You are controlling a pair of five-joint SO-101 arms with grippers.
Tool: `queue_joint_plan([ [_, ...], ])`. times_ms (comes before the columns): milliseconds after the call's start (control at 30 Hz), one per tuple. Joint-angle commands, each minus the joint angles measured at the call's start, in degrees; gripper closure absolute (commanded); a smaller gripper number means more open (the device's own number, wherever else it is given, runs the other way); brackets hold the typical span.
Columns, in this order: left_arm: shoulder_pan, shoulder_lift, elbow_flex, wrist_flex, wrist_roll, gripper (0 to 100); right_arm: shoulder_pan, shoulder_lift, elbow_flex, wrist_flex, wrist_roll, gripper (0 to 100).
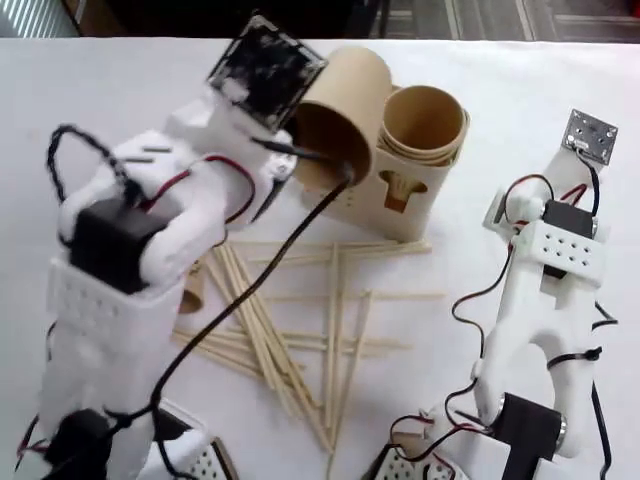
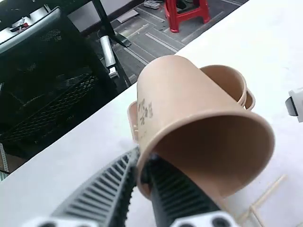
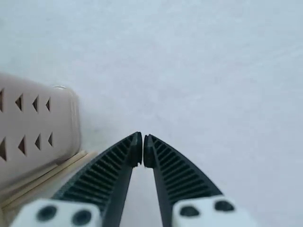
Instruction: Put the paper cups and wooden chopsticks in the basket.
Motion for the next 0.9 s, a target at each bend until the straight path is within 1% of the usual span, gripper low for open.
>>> queue_joint_plan([
  [0, 2.1, 5.5, -6.3, 0.2, 0.2, 98, 0.4, -1.7, -0.4, -0.7, -0.4, 98.1],
  [200, 4.1, 13.1, -10.9, 0.2, 0.1, 98, 0.3, -1.7, -0.4, -0.7, -0.4, 98.1],
  [400, 6.0, 16.9, -11.1, -2.0, 0.1, 98, 0.2, -1.7, -0.4, -0.7, -0.3, 98.1],
  [533, 6.1, 19.4, -12.0, -2.4, 0.1, 97, 0.2, -1.7, -0.4, -0.6, -0.3, 98.1],
  [600, 6.0, 20.0, -13.4, -2.1, 0.1, 93, 0.2, -1.7, -0.4, -0.6, -0.3, 98.1],
  [700, 5.8, 20.8, -15.1, -1.9, 1.1, 80, 0.2, -1.7, -0.4, -0.6, -0.3, 98.1],
  [733, 5.6, 21.1, -15.6, -2.0, 3.3, 76, 0.1, -1.7, -0.4, -0.6, -0.3, 98.1],
  [800, 4.3, 21.9, -16.0, -3.0, 7.6, 73, 0.1, -1.7, -0.4, -0.6, -0.1, 98.1],
  [867, 3.7, 23.3, -16.4, -4.8, 8.1, 73, 0.1, -1.7, -0.4, -0.7, -0.1, 98.1],
])
